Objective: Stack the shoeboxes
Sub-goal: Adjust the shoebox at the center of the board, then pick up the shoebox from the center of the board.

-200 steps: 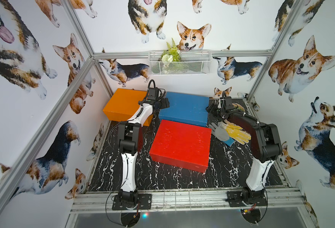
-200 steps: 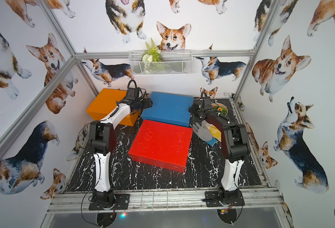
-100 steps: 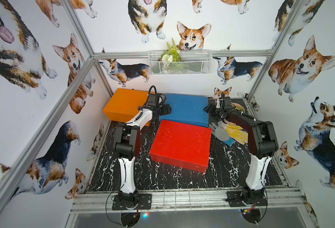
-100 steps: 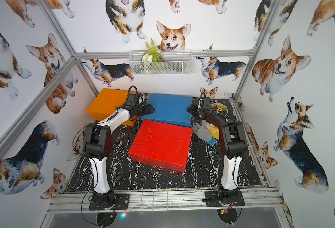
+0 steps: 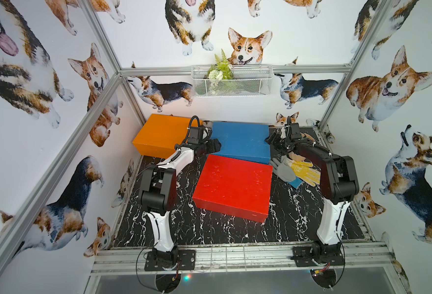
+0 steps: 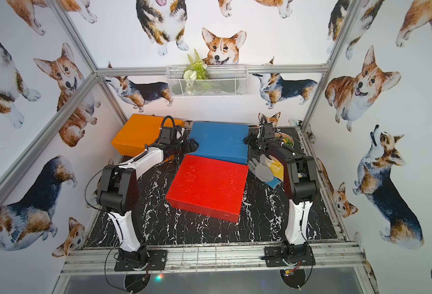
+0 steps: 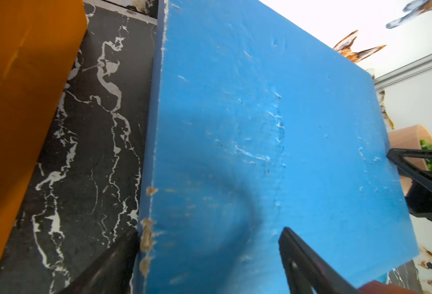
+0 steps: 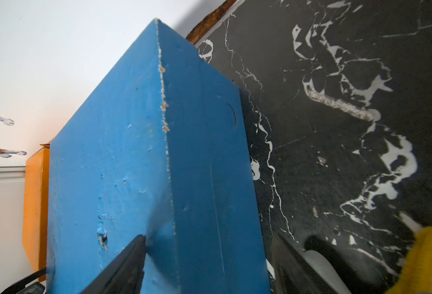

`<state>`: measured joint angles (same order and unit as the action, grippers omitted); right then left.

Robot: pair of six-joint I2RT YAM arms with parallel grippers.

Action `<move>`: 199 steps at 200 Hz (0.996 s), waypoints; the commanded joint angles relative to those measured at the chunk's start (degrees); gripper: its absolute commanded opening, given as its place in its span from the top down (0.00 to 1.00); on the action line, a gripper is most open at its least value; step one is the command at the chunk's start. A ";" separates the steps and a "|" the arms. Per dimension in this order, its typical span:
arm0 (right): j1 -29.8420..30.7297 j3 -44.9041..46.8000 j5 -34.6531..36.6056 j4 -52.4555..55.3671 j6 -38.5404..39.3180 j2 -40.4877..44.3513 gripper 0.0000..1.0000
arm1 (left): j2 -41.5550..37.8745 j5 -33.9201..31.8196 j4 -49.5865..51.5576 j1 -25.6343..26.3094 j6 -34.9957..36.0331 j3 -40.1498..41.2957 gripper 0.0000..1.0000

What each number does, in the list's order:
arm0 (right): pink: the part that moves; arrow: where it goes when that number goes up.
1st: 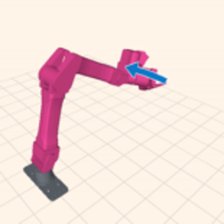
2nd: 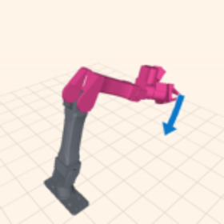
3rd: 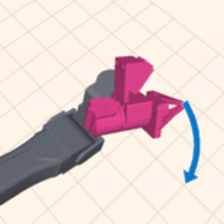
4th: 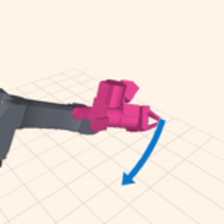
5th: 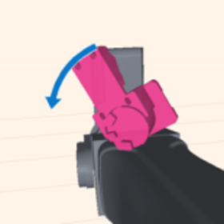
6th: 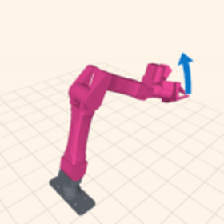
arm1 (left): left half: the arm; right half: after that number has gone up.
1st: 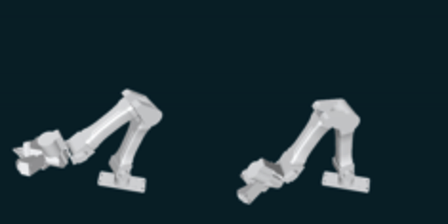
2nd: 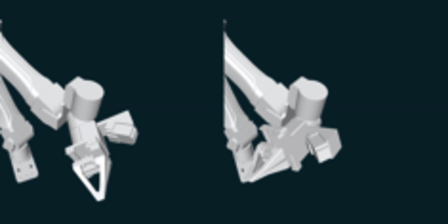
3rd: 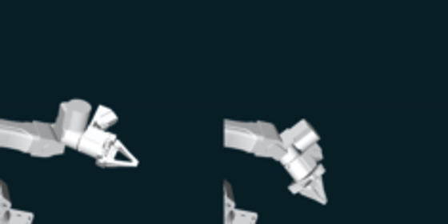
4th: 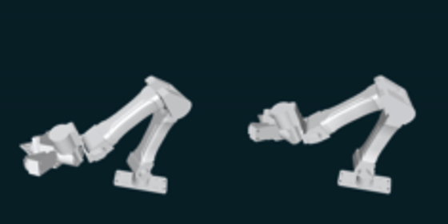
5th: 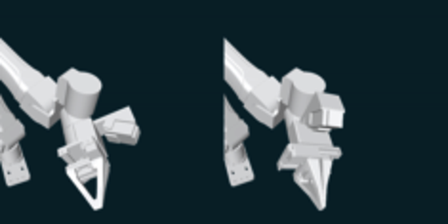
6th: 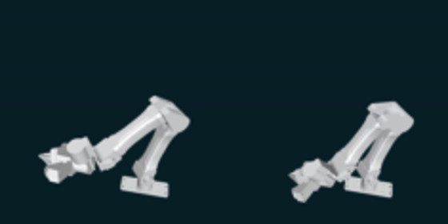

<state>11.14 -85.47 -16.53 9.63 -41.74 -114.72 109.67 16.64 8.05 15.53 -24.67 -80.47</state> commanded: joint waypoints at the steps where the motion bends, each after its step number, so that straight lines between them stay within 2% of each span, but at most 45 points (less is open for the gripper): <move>1: -0.06 -0.79 -0.34 1.37 0.68 0.38 0.22 | -2.27 1.34 -3.68 0.53 -1.22 2.39 0.12; 59: -0.06 0.13 1.68 3.08 1.23 3.66 0.20 | -2.45 -4.59 1.96 -0.14 -0.74 0.02 0.10; 65: -0.05 0.03 2.26 3.69 1.53 4.36 0.19 | -2.65 -5.27 2.57 -0.23 -0.50 -0.40 0.08; 70: -0.06 0.02 2.88 4.17 1.69 4.99 0.18 | -2.90 -5.79 3.09 -0.24 -0.48 -0.67 0.01; 112: -0.15 2.61 7.35 8.32 2.12 13.95 0.08 | -10.00 -8.28 6.17 -0.32 0.26 0.62 0.00; 126: -0.03 4.65 10.12 10.89 1.24 18.83 0.00 | -14.89 -8.44 5.69 -0.24 -0.26 3.80 0.00; 156: -0.02 15.17 12.25 11.00 -3.04 32.07 0.00 | -29.90 -11.25 5.04 -0.26 -1.16 14.47 0.00; 184: 0.67 28.08 8.08 7.32 -5.97 44.28 0.00 | -44.63 -12.77 4.07 -0.26 -2.97 28.76 0.00; 199: 3.11 33.81 9.63 7.19 -5.99 49.94 0.00 | -51.64 -13.30 3.96 -0.36 -4.15 37.04 0.00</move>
<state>11.55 -59.33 -6.87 18.15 -44.62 -72.47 67.31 5.63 11.90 15.40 -26.24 -54.08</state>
